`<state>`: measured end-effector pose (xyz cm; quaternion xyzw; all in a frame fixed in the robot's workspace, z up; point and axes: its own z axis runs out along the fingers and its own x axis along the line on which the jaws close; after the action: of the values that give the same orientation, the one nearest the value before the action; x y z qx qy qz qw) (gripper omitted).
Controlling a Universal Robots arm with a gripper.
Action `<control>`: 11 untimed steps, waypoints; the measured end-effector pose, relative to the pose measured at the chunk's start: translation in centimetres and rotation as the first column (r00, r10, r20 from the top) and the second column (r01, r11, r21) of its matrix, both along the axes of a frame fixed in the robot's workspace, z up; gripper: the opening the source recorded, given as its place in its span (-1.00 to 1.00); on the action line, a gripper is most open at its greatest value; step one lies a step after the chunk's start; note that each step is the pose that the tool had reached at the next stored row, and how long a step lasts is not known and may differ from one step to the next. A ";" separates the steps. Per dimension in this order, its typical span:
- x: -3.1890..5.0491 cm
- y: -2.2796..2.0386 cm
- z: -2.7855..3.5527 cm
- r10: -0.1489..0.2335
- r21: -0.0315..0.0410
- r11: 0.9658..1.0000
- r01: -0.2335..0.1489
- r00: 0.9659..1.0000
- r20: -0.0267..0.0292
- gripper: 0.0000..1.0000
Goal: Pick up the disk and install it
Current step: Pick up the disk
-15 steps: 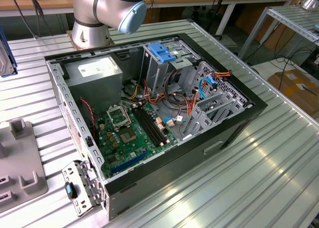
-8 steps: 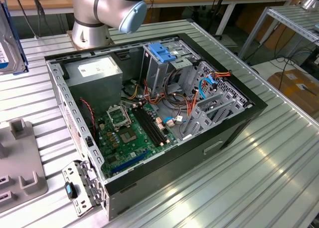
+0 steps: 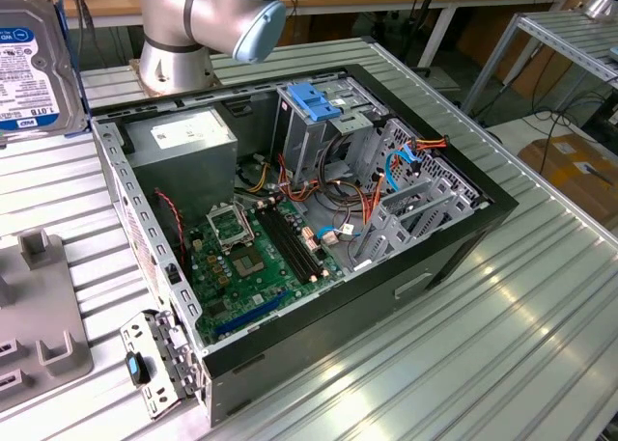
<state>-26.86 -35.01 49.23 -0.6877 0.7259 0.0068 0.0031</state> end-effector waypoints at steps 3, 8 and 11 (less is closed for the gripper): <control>0.06 0.00 0.00 0.000 0.000 1.000 0.000 1.000 0.000 -0.30; 0.45 0.00 0.00 0.000 0.000 1.000 0.000 1.000 0.000 -0.30; 1.44 0.00 0.00 0.000 0.000 1.000 0.000 1.000 0.000 -0.30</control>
<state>-25.42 -35.01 49.23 -0.6878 0.7259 0.0068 0.0032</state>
